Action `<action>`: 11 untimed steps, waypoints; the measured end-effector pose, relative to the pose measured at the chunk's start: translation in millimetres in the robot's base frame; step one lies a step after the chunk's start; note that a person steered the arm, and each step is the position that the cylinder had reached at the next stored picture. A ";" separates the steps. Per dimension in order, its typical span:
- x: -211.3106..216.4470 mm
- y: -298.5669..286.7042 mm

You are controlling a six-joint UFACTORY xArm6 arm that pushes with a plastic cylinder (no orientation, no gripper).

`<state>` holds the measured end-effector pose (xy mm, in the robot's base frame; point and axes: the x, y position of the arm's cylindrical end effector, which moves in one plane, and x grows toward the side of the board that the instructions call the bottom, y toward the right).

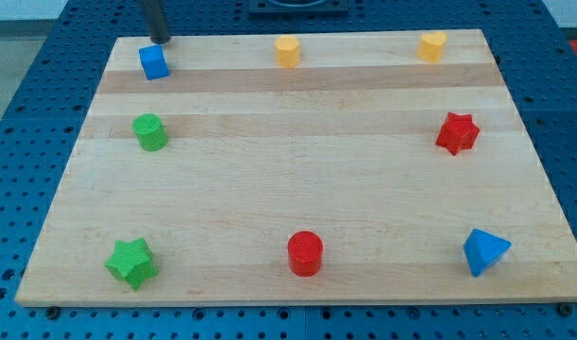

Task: Place the blue cube into the green circle

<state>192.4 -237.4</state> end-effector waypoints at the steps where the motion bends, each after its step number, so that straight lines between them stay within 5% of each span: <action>1: 0.0 -20.1; 3: 25.6 -28.4; 6: 2.0 14.4; 11: 123.5 14.4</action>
